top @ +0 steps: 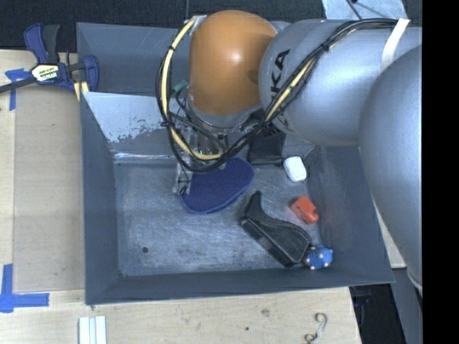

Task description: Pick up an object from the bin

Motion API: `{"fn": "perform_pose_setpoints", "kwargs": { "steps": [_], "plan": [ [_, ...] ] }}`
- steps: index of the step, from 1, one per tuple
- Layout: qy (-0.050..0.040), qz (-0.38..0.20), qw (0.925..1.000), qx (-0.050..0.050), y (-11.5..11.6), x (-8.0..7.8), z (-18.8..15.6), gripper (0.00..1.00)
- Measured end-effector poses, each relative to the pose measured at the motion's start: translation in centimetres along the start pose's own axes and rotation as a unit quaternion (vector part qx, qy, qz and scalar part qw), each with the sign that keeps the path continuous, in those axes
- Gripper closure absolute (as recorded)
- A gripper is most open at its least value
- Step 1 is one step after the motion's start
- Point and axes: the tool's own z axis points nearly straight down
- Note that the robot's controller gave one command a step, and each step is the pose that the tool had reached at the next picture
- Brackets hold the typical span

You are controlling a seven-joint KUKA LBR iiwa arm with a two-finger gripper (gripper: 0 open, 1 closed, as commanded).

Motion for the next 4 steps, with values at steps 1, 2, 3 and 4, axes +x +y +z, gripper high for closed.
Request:
{"fn": "perform_pose_setpoints", "kwargs": {
  "steps": [1, 2, 3, 4],
  "plan": [
    [-0.0016, -0.06, 0.9982, 0.002, -8.3, -0.6, 5.3, 0.0],
    [-0.0043, -0.139, 0.9903, 0.0, -8.2, 0.4, 12.2, 0.0],
    [-0.0097, -0.138, 0.9904, -0.001, -8.1, 0.0, 11.6, 1.0],
    [-0.0068, -0.247, 0.9689, 0.0, -4.7, 2.4, 4.7, 1.0]
  ]
}}
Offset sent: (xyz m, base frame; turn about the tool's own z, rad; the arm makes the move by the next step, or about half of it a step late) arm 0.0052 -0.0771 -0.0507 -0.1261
